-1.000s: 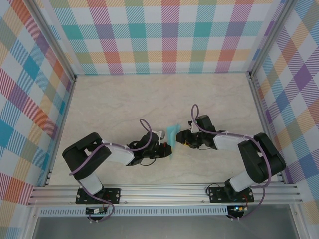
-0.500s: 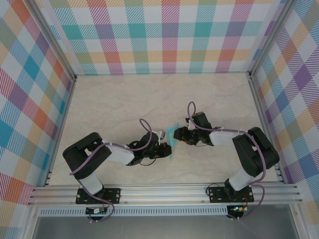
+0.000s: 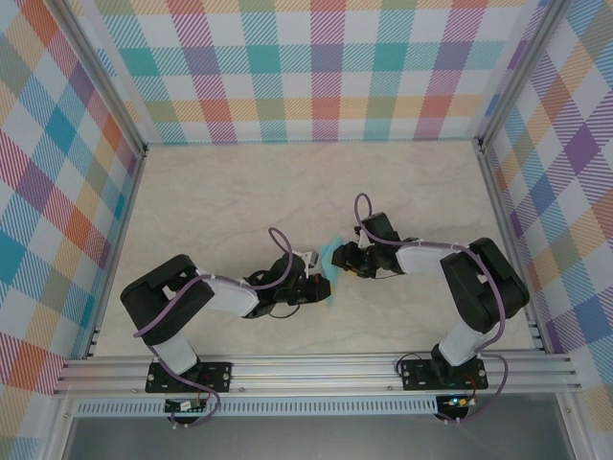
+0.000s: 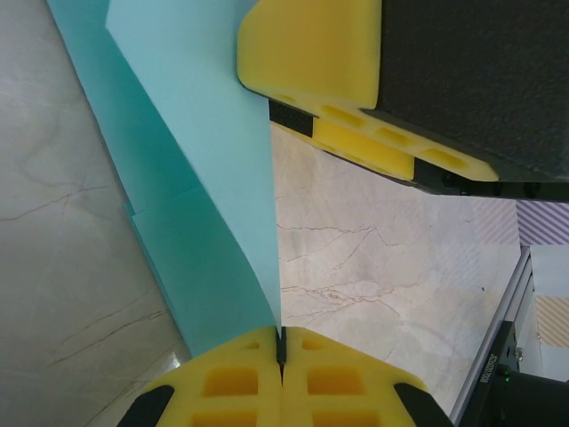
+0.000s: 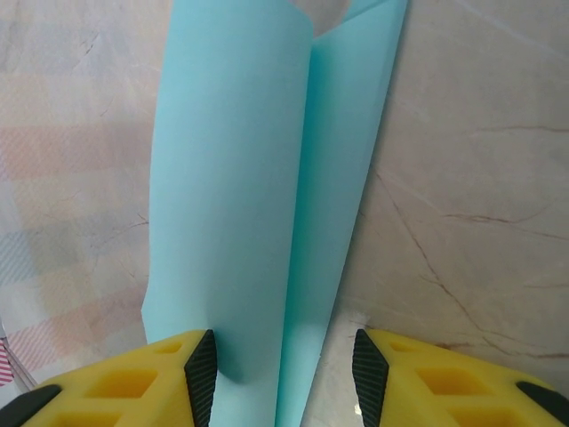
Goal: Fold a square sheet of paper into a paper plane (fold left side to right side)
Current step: Fold the wing for the fifth time at the center of the table.
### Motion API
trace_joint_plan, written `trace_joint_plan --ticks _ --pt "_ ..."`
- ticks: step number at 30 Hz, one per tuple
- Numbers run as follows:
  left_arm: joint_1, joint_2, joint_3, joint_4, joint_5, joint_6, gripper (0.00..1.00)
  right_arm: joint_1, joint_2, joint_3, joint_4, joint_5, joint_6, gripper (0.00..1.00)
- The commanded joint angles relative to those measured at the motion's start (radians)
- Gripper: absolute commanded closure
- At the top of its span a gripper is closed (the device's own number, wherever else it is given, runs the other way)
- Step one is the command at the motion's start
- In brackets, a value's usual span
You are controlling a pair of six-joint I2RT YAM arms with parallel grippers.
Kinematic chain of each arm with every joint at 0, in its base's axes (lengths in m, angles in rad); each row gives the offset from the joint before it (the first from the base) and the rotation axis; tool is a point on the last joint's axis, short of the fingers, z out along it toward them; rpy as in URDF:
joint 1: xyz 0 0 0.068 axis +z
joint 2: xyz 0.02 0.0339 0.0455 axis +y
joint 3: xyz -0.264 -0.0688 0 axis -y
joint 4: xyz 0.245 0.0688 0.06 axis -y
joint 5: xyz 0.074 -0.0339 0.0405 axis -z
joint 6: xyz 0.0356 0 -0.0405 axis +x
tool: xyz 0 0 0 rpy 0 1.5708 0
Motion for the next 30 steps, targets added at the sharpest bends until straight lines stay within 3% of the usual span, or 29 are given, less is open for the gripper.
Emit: trace_joint_plan --ticks 1,6,20,30 --pt "0.012 0.009 0.027 -0.002 0.004 -0.009 0.91 0.010 0.038 0.007 -0.059 0.039 0.004 0.52" --pt "0.013 -0.005 0.026 -0.009 0.003 -0.007 0.87 0.011 0.045 0.007 -0.064 0.039 0.003 0.52" --pt "0.063 -0.120 -0.005 -0.044 0.004 -0.011 0.63 0.014 0.050 0.012 -0.083 0.046 -0.007 0.52" --pt "0.173 -0.099 0.040 -0.091 0.059 -0.033 0.60 0.014 0.046 0.009 -0.091 0.051 -0.011 0.52"
